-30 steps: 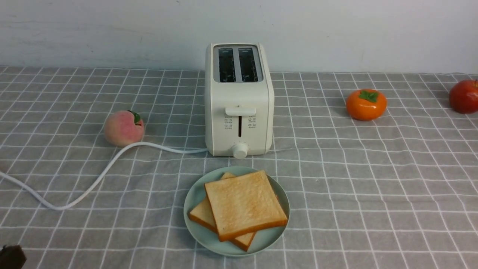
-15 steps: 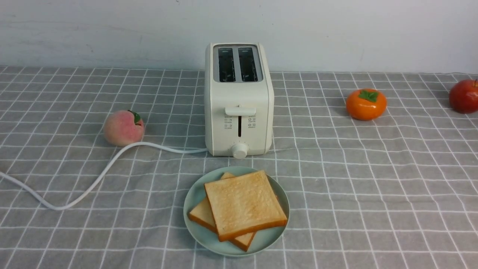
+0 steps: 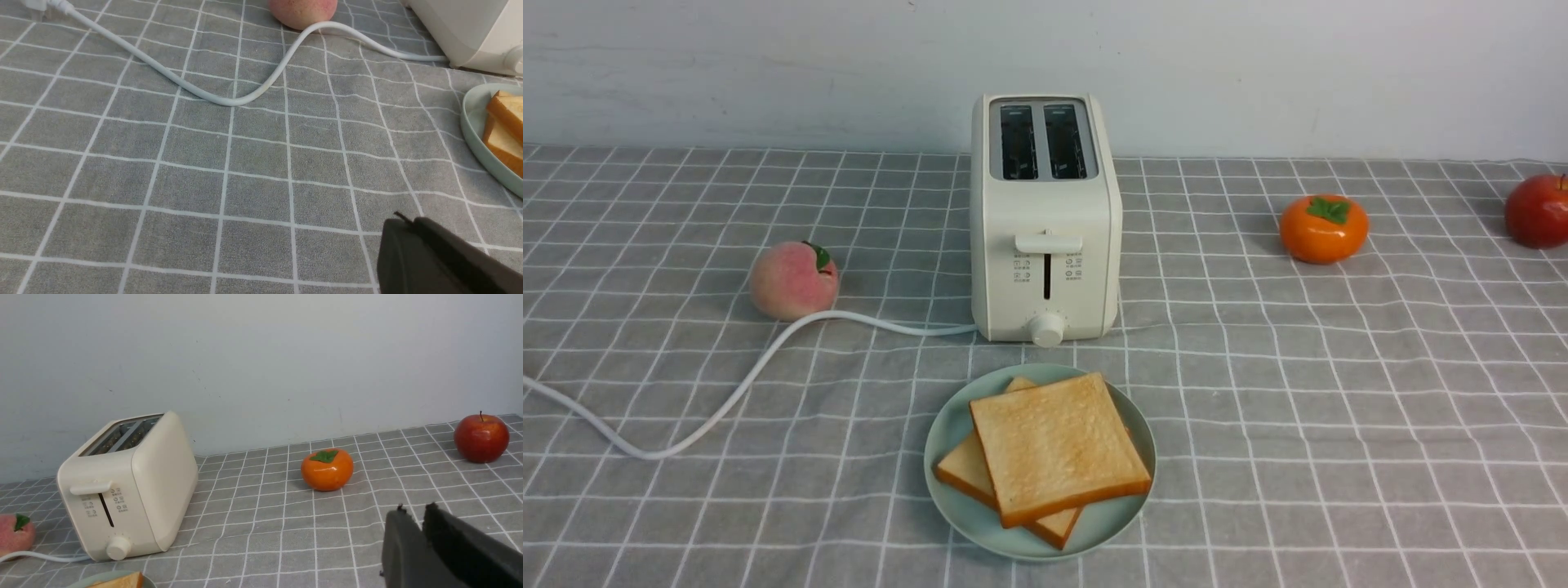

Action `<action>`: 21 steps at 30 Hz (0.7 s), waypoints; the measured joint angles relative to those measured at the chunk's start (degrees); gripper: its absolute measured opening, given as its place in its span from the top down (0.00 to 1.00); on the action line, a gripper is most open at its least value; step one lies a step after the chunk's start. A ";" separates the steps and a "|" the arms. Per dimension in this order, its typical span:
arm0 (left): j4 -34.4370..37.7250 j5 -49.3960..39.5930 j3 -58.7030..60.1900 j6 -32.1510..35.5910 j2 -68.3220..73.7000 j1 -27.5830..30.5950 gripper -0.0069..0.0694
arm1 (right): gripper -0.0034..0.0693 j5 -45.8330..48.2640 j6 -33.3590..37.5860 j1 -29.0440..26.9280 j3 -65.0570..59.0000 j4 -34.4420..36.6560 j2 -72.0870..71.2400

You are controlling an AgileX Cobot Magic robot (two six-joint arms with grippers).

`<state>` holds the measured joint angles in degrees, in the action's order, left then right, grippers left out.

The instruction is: Take toasted bread from bread machine on grey coffee table place on plate.

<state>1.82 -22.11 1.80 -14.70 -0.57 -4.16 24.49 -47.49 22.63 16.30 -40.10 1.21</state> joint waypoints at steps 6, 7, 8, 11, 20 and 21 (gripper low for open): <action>-0.05 0.00 0.00 0.00 0.00 0.00 0.91 | 0.84 -0.62 0.00 0.00 0.00 -2.70 0.00; -0.05 0.00 0.00 0.00 0.00 0.00 0.91 | 0.83 -1.94 0.00 0.00 0.00 -2.93 0.00; -0.05 0.00 0.00 0.00 0.00 0.00 0.91 | 0.83 -3.77 0.33 0.00 0.00 -2.68 0.00; -0.05 0.00 0.00 0.00 0.00 0.00 0.91 | 0.83 -8.41 6.66 0.00 0.00 3.33 0.00; -0.11 0.00 0.00 0.00 0.00 0.00 0.91 | 0.82 -9.84 45.05 0.00 -0.47 39.52 0.00; -0.11 0.00 0.00 0.00 0.00 0.00 0.91 | 0.82 -9.84 45.89 0.00 -0.47 40.90 0.00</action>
<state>1.71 -22.11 1.80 -14.70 -0.57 -4.16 14.66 -1.60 22.63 15.83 0.80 1.21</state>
